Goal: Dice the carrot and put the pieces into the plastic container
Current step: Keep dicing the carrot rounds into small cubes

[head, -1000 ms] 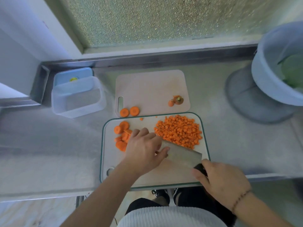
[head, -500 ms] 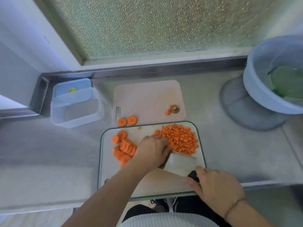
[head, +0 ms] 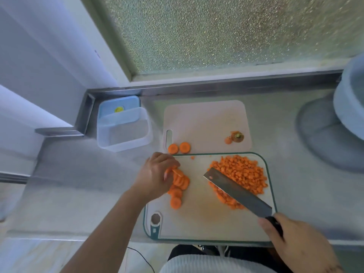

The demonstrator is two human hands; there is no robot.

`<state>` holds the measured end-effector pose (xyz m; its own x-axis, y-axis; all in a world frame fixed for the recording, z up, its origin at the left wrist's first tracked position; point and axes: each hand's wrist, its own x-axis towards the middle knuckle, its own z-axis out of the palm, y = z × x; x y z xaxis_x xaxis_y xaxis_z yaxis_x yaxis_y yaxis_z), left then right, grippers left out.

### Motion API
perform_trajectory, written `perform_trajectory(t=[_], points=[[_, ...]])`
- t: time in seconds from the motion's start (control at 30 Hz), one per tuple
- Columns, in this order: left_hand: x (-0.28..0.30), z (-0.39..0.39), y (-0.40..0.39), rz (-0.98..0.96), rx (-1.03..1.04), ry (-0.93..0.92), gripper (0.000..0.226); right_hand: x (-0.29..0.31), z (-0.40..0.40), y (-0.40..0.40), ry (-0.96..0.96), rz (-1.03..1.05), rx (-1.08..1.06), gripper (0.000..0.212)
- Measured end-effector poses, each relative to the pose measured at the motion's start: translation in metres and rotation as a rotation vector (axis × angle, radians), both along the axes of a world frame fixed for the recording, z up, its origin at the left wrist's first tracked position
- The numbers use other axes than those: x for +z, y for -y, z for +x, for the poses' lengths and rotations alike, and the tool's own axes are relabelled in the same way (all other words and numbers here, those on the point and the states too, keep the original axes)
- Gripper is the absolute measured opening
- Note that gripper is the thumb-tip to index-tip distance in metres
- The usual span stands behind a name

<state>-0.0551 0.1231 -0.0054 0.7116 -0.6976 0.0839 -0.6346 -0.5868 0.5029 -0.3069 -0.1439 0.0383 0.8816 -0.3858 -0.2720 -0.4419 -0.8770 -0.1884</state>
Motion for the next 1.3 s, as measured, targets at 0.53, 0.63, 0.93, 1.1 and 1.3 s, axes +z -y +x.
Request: perform_trajectory(t=[0.53,0.63,0.93,1.1,1.3], points=[[-0.01,-0.01,0.019,0.272,-0.252,0.184,0.039,0.011,0.023,-0.007,-0.09,0.143,-0.048,0.07],[-0.015,-0.002,0.034,0.153,-0.095,0.192,0.037,0.013,0.021,-0.008,-0.088,0.185,-0.102,0.072],[-0.018,0.029,0.071,0.198,0.138,0.083,0.039,0.01,0.012,-0.008,-0.057,0.22,-0.169,0.082],[-0.015,0.035,0.074,0.079,0.104,0.057,0.023,0.006,0.007,-0.013,0.011,0.391,-0.232,0.076],[0.013,-0.027,0.055,-0.389,0.291,-0.081,0.014,0.011,0.007,-0.031,-0.143,1.012,-0.463,0.053]])
